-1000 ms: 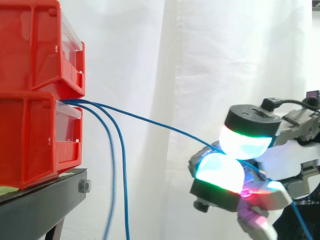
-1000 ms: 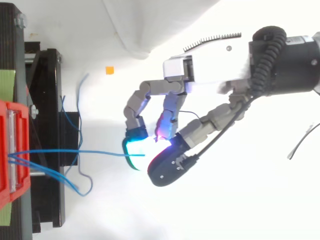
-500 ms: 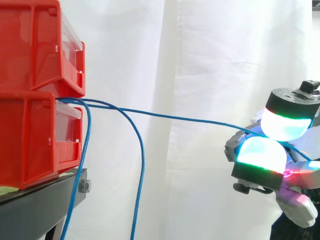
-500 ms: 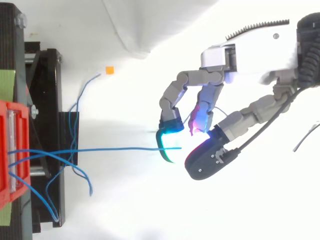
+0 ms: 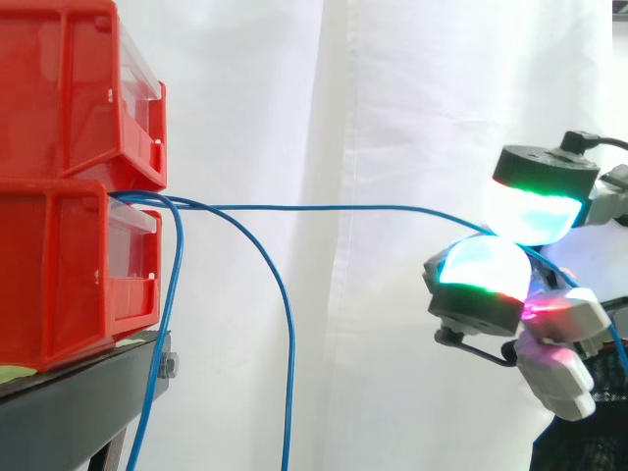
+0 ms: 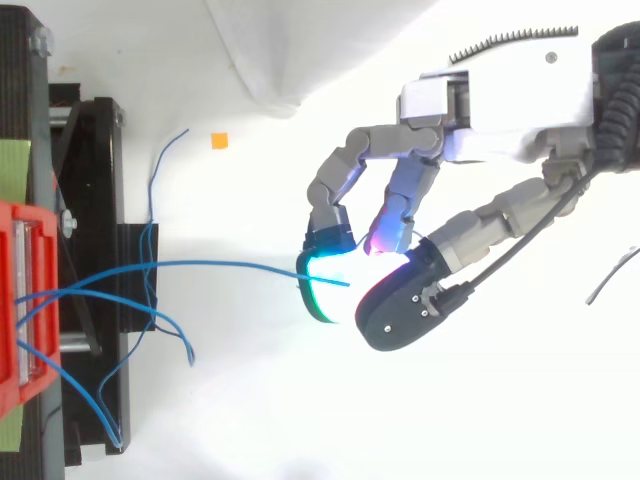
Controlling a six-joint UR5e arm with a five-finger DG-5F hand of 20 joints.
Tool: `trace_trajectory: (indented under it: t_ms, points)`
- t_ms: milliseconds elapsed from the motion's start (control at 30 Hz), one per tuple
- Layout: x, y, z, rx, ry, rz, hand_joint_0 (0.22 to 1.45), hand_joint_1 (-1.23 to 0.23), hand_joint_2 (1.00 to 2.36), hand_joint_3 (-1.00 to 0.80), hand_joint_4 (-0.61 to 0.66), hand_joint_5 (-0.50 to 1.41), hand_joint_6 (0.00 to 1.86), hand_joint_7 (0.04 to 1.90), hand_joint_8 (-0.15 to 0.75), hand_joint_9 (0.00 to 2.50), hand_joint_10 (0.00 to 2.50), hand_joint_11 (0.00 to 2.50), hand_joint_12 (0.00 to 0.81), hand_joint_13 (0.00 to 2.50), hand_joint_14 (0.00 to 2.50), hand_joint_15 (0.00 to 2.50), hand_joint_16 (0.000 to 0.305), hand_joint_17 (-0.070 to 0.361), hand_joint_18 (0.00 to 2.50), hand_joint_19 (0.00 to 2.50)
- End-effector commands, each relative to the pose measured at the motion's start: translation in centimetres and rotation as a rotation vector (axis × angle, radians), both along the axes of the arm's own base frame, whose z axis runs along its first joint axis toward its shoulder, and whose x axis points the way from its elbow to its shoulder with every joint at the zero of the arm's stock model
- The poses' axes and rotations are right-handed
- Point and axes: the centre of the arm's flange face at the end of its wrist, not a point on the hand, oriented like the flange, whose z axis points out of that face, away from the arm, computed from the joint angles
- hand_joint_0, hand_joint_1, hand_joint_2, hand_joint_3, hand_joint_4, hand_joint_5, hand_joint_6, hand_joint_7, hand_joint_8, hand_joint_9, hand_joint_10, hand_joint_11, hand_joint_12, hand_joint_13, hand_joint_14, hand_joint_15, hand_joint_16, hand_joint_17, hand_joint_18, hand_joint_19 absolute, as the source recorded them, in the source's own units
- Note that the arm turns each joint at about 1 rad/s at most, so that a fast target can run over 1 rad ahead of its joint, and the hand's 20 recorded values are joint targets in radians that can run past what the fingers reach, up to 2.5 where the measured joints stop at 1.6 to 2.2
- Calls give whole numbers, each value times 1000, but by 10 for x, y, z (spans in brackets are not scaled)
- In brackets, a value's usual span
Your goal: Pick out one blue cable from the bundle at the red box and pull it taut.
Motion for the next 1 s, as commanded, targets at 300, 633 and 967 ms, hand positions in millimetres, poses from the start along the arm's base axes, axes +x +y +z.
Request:
trace_trajectory:
  t_ms: [300,633,967]
  points:
    - [6,1,4,-2,-52,-9,629,-743,1016,-235,18,-70,929,964,414,1061,19,441,396,933,20,524,57,129,801,668]
    - [6,1,4,-10,-52,-7,629,-738,1016,-241,21,-71,928,966,400,1083,23,499,399,949,21,551,58,130,798,676]
    - [7,2,4,-10,-52,-6,631,-735,1015,-247,19,-72,930,945,383,1088,23,540,400,942,23,560,57,129,792,677]
